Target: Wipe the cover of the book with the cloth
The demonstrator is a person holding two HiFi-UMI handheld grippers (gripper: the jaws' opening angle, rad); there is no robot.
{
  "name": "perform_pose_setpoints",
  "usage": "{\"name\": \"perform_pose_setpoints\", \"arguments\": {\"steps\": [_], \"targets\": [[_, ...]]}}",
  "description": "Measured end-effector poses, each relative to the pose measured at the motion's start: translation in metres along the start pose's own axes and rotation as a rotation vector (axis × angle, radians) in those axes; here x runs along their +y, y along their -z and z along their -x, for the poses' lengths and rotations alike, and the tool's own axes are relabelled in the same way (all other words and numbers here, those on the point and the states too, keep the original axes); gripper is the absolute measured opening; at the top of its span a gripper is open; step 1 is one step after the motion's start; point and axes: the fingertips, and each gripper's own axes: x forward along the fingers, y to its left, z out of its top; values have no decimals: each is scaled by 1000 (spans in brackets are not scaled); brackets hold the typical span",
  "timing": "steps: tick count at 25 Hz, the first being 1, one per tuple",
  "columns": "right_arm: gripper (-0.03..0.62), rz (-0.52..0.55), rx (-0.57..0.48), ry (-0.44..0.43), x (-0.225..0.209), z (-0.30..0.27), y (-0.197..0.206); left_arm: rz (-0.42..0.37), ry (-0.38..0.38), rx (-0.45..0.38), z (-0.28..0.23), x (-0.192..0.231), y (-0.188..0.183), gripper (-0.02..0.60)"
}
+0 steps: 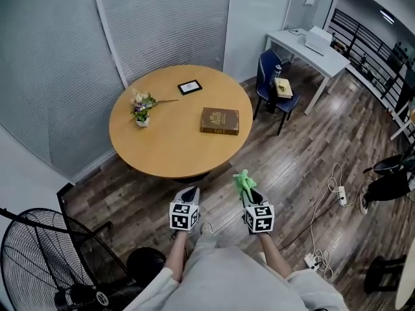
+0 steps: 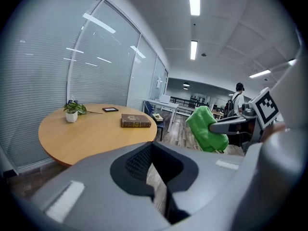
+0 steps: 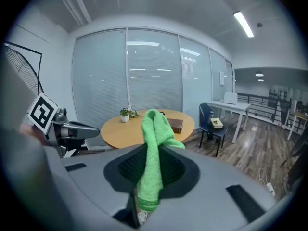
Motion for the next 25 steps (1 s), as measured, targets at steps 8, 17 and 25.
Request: {"name": "perform_pose_setpoints", "arguments": {"steps": [8, 17, 25], "targets": [[72, 7, 6, 9, -11, -53, -33, 4, 19, 4, -43, 35, -29, 6], [72, 4, 15, 15, -19, -104, -59, -6, 34, 6, -84, 71, -60, 6], [72, -3, 27, 27, -31, -141, -72, -4, 47, 16, -116, 95, -74, 6]]}}
